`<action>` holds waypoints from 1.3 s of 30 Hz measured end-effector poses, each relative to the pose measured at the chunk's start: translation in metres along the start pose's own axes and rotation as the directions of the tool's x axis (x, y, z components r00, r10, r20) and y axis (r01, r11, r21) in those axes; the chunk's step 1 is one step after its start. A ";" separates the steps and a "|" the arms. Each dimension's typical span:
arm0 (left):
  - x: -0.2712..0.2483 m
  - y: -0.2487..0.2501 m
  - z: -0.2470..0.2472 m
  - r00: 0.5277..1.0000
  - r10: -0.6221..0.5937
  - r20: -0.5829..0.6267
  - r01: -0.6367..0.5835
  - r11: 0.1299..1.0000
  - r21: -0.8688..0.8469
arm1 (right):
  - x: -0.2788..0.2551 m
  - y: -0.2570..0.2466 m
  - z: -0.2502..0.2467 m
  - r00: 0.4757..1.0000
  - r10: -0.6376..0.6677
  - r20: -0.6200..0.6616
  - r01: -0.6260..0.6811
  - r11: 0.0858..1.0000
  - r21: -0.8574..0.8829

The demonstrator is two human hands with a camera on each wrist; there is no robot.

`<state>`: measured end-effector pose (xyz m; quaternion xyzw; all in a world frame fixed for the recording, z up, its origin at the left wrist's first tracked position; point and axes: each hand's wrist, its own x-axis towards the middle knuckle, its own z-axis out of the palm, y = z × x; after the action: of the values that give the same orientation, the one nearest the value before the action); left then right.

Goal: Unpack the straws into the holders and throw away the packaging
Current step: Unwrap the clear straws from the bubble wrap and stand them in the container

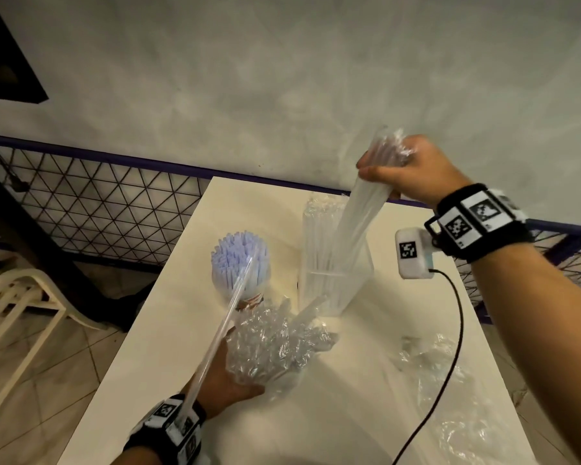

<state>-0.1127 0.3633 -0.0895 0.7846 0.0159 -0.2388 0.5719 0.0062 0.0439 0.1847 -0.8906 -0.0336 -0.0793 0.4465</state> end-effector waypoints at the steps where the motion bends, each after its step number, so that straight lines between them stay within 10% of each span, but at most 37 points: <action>1: -0.002 0.002 -0.001 1.000 0.013 0.020 -0.014 1.000 0.004 | 0.002 0.011 0.008 1.000 0.026 0.017 -0.026 0.999 -0.027; 6: 0.002 0.001 -0.004 0.997 0.053 0.052 -0.056 0.997 0.057 | 0.000 0.060 0.054 0.985 0.170 0.044 -0.159 0.970 -0.185; 13: 0.004 -0.004 -0.005 0.997 0.066 0.050 -0.068 0.996 0.054 | 0.004 0.084 0.070 0.978 -0.122 -0.167 0.059 0.939 -0.338; 21: 0.005 -0.003 -0.007 0.996 0.060 0.060 -0.063 0.997 0.048 | -0.001 0.109 0.094 0.981 -0.095 0.170 0.185 0.723 -0.666; 26: 0.004 -0.002 -0.007 0.995 0.075 0.066 -0.079 0.995 0.054 | -0.001 0.086 0.096 0.993 -0.111 0.038 0.112 0.799 -0.591; 31: 0.001 0.002 -0.005 0.996 0.067 0.058 -0.069 0.997 0.036 | 0.013 0.076 0.105 0.967 -0.115 0.226 0.248 0.611 -0.752; 39: -0.002 0.004 -0.005 0.998 0.053 0.038 -0.055 0.998 0.041 | 0.008 0.072 0.110 0.986 -0.018 0.168 0.155 0.495 -0.855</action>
<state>-0.1109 0.3670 -0.0839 0.7923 -0.0209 -0.2377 0.5616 0.0357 0.0892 0.0643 -0.9946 -0.0647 -0.0467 -0.0669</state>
